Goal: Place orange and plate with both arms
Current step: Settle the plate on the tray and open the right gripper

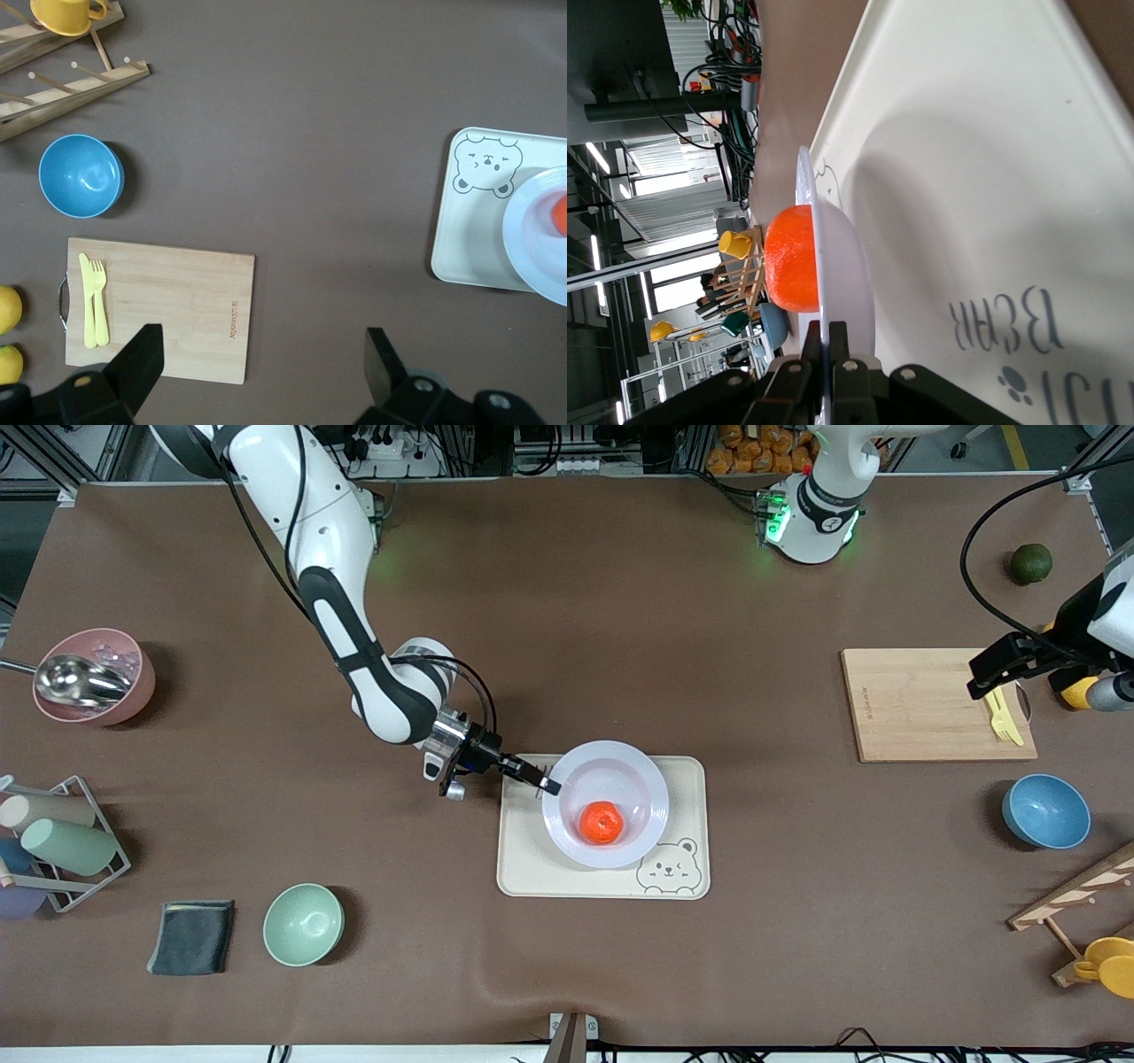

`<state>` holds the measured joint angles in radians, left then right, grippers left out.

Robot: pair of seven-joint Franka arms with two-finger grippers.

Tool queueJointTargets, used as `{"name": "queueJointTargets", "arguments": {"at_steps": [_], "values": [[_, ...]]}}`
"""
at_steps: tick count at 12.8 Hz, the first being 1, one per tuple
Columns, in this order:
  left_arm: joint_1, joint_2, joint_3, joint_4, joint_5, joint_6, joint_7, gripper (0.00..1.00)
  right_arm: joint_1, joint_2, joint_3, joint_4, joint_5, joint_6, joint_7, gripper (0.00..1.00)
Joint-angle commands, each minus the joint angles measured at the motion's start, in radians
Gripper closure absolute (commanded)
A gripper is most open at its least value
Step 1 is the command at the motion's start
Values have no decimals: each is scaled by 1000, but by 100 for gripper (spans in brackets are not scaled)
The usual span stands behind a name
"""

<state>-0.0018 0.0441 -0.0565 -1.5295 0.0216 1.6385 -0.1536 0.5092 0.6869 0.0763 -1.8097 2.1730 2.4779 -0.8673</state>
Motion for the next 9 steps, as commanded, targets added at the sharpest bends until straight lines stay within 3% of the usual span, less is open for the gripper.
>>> {"name": "queueJointTargets", "arguments": {"at_steps": [1, 9], "values": [[2, -10, -2, -9, -11, 7, 22, 0, -14, 37, 8, 49, -16, 4, -10, 100], [2, -4, -2, -4, -9, 7, 23, 0, -15, 89, -6, 95, -33, 4, -35, 100]]}}
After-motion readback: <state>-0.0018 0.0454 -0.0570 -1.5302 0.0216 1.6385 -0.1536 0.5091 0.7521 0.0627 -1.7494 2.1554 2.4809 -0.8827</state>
